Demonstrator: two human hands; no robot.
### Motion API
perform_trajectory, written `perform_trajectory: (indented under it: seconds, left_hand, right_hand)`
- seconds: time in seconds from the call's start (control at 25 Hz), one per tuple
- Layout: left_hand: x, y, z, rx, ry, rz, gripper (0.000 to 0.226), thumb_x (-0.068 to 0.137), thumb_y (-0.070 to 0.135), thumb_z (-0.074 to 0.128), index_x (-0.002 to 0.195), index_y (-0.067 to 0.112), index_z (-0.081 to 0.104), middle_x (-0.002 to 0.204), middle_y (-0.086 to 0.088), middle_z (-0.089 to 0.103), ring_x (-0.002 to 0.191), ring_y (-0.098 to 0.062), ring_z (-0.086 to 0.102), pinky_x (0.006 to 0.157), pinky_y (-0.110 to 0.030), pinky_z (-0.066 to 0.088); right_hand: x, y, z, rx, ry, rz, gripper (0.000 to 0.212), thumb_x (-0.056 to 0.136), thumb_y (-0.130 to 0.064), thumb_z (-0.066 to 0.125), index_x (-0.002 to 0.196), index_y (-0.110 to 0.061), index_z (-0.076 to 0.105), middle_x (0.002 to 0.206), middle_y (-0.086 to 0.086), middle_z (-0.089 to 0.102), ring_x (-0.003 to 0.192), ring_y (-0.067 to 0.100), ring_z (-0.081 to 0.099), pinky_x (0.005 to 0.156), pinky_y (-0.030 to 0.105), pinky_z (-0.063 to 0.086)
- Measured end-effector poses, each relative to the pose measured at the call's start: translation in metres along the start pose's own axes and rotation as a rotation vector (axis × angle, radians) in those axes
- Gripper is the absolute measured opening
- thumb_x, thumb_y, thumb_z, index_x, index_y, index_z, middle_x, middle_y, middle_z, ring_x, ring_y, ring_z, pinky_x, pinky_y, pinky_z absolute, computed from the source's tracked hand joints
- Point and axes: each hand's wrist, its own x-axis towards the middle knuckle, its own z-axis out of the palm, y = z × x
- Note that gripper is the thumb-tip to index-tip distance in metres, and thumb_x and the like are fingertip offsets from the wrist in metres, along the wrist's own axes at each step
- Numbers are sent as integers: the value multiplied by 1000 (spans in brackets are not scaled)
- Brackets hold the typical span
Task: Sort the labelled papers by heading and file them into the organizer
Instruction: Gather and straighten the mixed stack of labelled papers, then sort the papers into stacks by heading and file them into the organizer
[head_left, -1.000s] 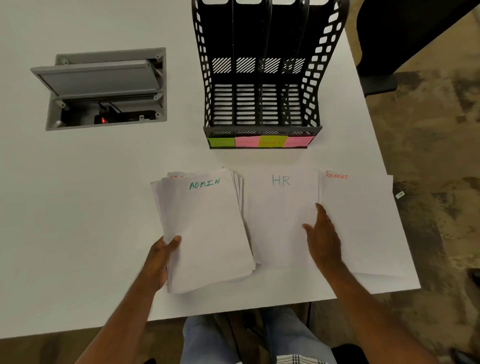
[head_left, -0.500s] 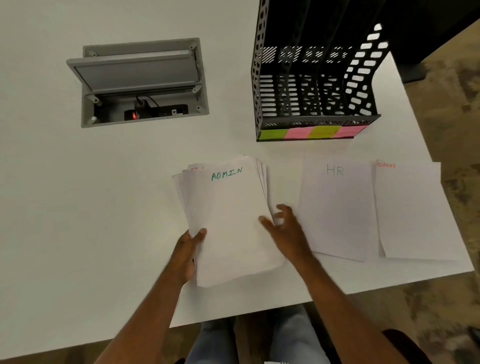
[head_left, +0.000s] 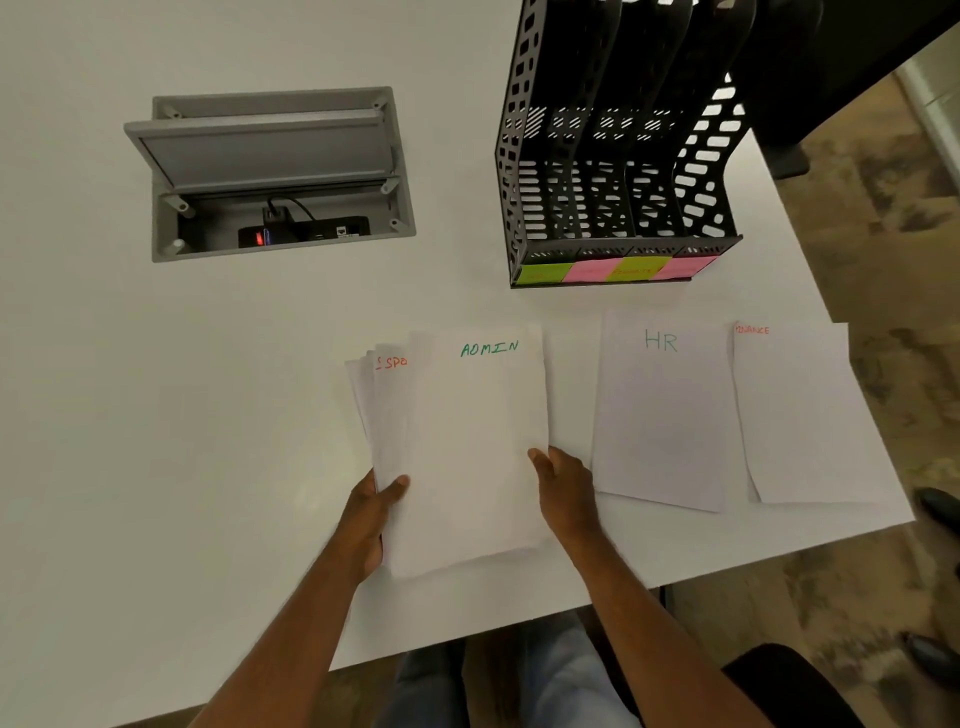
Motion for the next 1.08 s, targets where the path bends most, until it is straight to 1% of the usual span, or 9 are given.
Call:
perform_trajectory:
  seconds: [0.12,0.2,0.28,0.4,0.52,0.68,0.84,0.96,1.08]
  left_hand:
    - [1,3,2,36,51,57,34,98,10,61,133,14,58,117,-8,72,100,-25,70,88,-39,56]
    - [1,6,-3,42,81,84,35,98,9,61,133,12,58,120,-11,70,100,-26,69,93,-40,53]
    - [0,9,-12,23,99,100,34,98,7,60,132,11,58,119,-12,69,99,-26,68,95,-41,51]
    - [-2,16,-32,-3,125,112,30,99,6,59,129,12,59,116,-12,70,97,-25,69,94,-39,50]
    - [-1,27,-55,5,142,139,27,99,5,57,125,13,61,113,-10,71,93,-21,71,88,-36,55]
    - [-1,41,-81,39,170,181,30,100,4,55,130,9,58,108,-6,73,89,-17,73,85,-33,58]
    - [1,46,-99,42,179,203,36,101,5,53,137,3,53,124,-18,66,106,-32,66,105,-49,46]
    - [1,48,-108,16,176,201,40,102,5,52,142,2,49,131,-20,61,116,-36,60,109,-50,41]
    - [-2,49,-109,23,160,191,38,102,6,52,139,5,52,127,-17,65,109,-32,65,102,-46,48]
  right_hand:
    - [1,4,-7,-108,86,-87,27,106,-20,44,105,-10,69,96,4,60,86,16,62,83,27,52]
    - [5,3,-17,-83,179,-83,33,105,-15,44,134,-9,58,116,9,61,108,22,62,94,23,45]
    - [12,3,-28,-55,231,-79,41,104,-15,47,145,-12,47,136,10,58,126,23,55,101,25,42]
    - [21,11,-34,-125,210,-88,48,102,-14,50,149,-13,38,146,14,52,134,28,50,108,37,45]
    - [19,18,-27,-234,142,-94,54,100,-15,55,151,-14,36,139,17,52,130,32,50,103,44,49]
    - [16,27,-22,-596,220,-118,59,96,-31,62,149,-21,42,144,18,46,129,39,43,98,52,47]
    - [18,48,-30,-739,127,-129,57,104,-48,36,157,-31,24,164,16,16,149,46,13,112,68,24]
    - [16,66,-49,-829,98,-201,63,99,-55,23,157,-28,25,164,15,20,148,45,19,106,71,29]
    - [17,79,-69,-865,83,-226,66,98,-57,22,155,-26,30,162,16,25,146,46,24,102,71,35]
